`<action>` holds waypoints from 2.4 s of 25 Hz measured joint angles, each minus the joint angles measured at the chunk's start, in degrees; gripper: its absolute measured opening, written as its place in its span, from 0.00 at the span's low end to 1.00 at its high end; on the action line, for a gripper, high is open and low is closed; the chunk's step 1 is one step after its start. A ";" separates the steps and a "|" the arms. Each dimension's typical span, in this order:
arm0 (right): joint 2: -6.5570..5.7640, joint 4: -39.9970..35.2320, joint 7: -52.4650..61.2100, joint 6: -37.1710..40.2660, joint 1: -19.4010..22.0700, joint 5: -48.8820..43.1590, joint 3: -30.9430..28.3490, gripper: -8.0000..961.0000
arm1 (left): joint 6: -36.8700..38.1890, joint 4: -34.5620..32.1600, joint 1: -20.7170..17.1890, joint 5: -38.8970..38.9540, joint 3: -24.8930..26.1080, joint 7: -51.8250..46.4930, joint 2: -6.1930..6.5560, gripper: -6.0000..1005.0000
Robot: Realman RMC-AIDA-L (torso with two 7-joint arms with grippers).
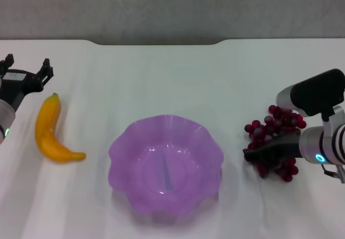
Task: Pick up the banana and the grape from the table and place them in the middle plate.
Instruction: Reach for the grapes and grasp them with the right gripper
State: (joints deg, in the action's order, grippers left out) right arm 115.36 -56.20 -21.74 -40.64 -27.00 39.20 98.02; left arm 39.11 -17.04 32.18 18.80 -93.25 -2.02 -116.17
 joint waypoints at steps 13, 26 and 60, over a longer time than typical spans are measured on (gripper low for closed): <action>-0.22 1.24 0.11 0.88 1.17 -0.52 -2.66 0.83 | -0.09 0.17 -0.12 0.00 0.00 0.00 0.07 0.87; -0.05 5.14 0.28 4.19 -0.86 -0.06 1.87 0.82 | -0.08 0.17 0.01 0.00 0.00 0.00 -0.01 0.87; -0.11 6.19 -1.86 7.66 -1.22 -0.06 3.83 0.62 | -0.08 0.17 0.24 0.00 0.00 0.00 -0.11 0.87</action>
State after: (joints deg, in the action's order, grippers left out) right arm 115.25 -50.01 -23.61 -32.98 -28.22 39.14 101.86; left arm 39.03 -16.88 32.42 18.81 -93.25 -2.02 -116.28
